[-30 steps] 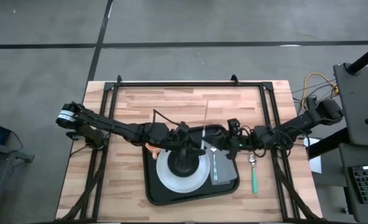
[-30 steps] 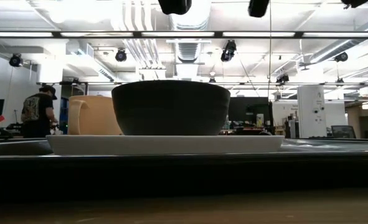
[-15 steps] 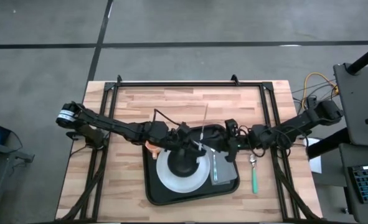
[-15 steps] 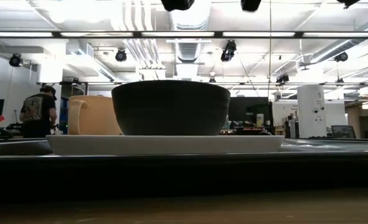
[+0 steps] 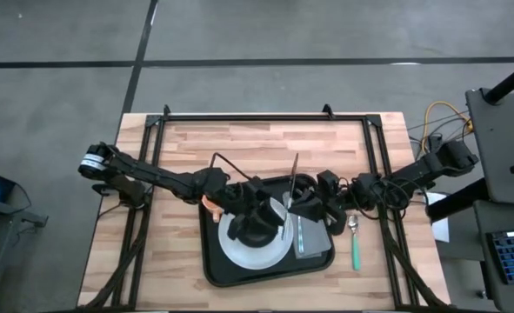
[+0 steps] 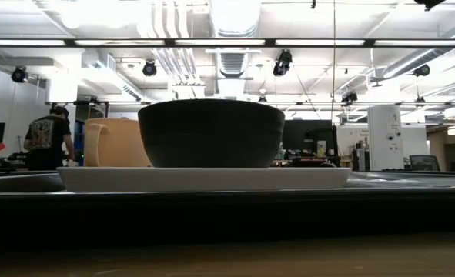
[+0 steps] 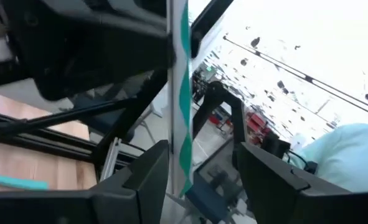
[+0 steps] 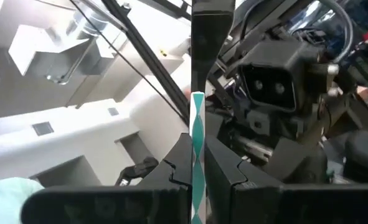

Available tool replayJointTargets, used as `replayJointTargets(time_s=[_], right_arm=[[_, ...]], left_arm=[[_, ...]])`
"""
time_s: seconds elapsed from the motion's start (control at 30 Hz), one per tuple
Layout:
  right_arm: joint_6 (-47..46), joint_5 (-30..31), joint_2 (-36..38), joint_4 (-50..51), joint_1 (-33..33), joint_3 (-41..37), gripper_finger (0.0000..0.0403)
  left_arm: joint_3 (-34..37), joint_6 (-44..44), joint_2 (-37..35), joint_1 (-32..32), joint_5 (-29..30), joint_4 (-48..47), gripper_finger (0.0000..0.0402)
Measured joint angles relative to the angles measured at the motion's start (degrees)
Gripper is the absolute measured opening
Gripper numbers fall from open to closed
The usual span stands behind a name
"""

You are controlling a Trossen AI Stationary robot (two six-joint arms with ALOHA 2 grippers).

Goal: Set up tray
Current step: Put the blue butter knife on the gray napkin to the right side of the blue fork

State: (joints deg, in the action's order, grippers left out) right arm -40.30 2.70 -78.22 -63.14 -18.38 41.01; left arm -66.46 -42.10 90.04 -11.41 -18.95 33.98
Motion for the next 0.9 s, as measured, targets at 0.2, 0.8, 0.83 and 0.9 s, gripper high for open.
replayJointTargets(time_s=[0.2,0.8,0.83,0.9], right_arm=[[1.78,-1.99,-3.76,-3.72,0.35,2.75,0.0012],[4.05,-5.73,-7.77,-5.63,1.69,6.57,0.0012],[3.87,-5.73,-8.02,-5.59,1.71,6.57,0.0012],[3.64,-5.75,-8.26,-5.37,1.78,6.68,0.0012]], left_arm=[[0.04,-0.25,0.02,0.18,-0.85,0.54,0.0173],[0.13,-0.66,0.02,0.20,-5.17,3.46,0.0073],[0.13,-0.63,0.02,0.20,-5.22,3.40,0.0058],[0.24,-0.09,0.02,0.22,-5.66,3.18,0.0026]])
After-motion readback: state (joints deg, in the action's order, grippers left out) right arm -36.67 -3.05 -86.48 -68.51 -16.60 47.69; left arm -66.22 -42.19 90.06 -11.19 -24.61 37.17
